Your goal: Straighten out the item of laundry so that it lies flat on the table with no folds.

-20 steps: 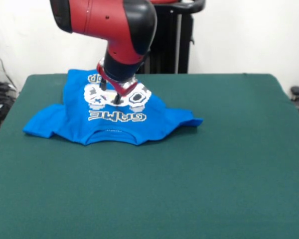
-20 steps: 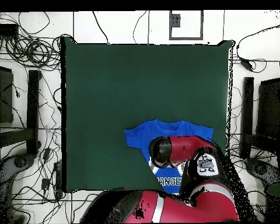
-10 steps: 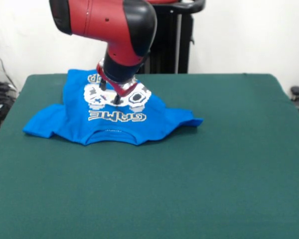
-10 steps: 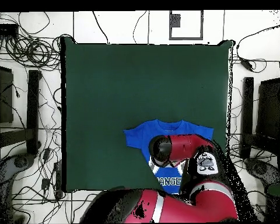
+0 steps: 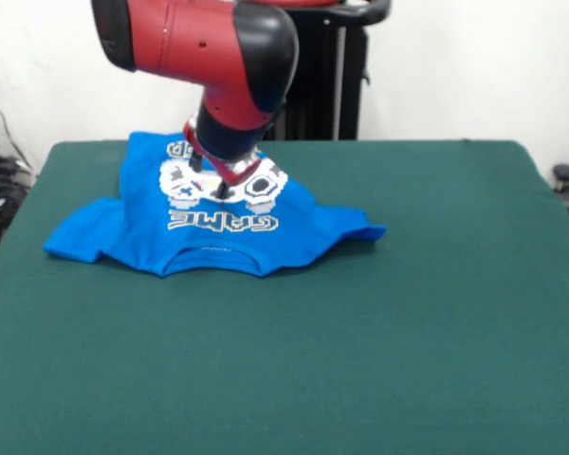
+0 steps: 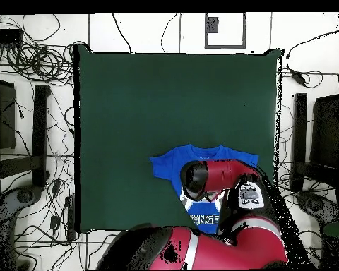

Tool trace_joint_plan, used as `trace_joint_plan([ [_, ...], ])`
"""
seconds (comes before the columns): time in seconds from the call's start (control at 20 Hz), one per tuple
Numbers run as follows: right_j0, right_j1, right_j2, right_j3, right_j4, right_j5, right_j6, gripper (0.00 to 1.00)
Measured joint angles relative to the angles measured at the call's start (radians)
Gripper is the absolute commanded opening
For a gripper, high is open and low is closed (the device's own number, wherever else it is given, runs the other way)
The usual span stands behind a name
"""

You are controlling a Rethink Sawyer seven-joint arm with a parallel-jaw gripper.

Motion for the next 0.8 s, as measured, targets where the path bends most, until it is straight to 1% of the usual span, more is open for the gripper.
trace_joint_plan([
  [0.8, -0.051, 0.016, 0.060, -0.059, -0.001, 0.148, 0.000, 1.00],
])
